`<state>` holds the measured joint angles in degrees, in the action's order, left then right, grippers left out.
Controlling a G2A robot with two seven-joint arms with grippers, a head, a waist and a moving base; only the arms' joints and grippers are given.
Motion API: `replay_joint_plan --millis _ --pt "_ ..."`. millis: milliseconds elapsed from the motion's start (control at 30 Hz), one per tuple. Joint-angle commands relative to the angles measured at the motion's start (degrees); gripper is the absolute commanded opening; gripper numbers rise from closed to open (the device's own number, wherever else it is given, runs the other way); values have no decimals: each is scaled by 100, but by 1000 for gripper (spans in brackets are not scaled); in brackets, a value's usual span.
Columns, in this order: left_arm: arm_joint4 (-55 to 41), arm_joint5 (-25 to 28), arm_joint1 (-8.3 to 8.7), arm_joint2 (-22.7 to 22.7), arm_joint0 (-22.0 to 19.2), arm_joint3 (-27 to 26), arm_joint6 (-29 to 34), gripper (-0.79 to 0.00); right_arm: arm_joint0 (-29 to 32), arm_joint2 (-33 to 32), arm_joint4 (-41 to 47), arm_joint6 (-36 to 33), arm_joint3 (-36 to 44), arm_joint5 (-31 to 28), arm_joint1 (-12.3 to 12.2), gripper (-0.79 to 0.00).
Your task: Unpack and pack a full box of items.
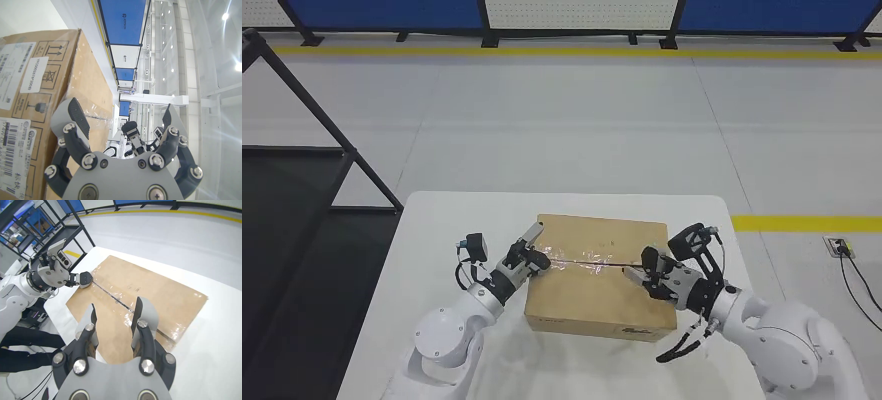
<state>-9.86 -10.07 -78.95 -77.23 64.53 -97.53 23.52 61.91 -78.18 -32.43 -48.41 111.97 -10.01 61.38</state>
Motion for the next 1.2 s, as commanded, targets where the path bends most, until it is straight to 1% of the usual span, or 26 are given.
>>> replay_joint_plan --millis 0,133,233,400,567,667,700,933,1167 --pt "0 0 0 0 0 0 0 0 -394 229 240 -323 -243 360 36 -785" --pt "2 28 0 4 23 -12 -19 0 -1030 726 566 -817 -713 859 120 -785" --pt "-12 76 6 19 86 -51 -48 0 -1378 972 757 -994 -1060 1025 171 -785" --pt "-11 95 19 35 97 -71 -37 0 -1758 1357 882 -1157 -1411 1152 246 -785" --pt "-21 112 29 52 94 -79 -43 0 -2037 1609 714 -1162 -1689 1582 303 -785" --pt "-26 121 35 65 96 -91 -49 0 -2168 1733 553 -1093 -1852 1904 337 -785" --pt "-27 129 38 67 101 -92 -50 0 -2202 1763 602 -1099 -1893 1926 350 -785" --pt "-69 149 55 49 137 -125 -61 0 -2312 1771 793 -1213 -2239 1952 371 -785" --pt "-56 126 73 64 121 -153 -52 0 -2114 1447 905 -1238 -2269 1924 299 -785"
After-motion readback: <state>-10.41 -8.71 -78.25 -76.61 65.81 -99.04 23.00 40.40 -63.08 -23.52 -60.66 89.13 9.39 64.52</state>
